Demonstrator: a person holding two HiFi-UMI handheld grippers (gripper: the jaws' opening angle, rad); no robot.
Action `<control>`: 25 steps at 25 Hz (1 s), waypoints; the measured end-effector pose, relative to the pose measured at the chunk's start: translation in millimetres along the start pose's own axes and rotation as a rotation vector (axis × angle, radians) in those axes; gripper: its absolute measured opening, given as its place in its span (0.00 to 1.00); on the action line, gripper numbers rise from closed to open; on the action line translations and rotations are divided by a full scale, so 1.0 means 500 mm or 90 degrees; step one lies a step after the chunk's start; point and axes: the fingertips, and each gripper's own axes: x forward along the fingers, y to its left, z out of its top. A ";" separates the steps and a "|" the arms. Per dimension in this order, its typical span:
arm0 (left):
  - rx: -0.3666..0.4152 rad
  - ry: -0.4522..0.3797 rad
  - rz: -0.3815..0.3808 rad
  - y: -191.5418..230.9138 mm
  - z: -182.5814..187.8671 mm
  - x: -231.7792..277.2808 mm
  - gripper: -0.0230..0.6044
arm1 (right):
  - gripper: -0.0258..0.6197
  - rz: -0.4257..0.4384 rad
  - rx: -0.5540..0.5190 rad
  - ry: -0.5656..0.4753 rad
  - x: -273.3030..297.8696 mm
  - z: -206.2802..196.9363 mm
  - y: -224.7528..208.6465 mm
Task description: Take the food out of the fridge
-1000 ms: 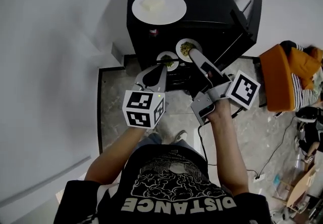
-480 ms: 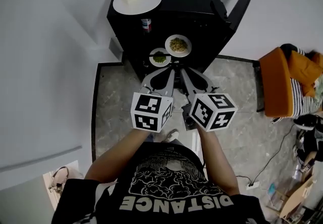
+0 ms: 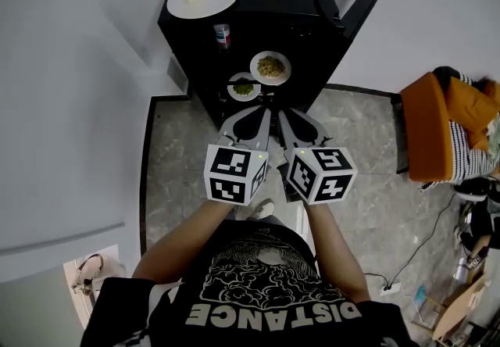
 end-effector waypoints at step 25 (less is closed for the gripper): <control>0.039 0.058 -0.129 0.138 -0.056 0.130 0.04 | 0.08 -0.087 0.340 -0.080 0.197 -0.123 -0.128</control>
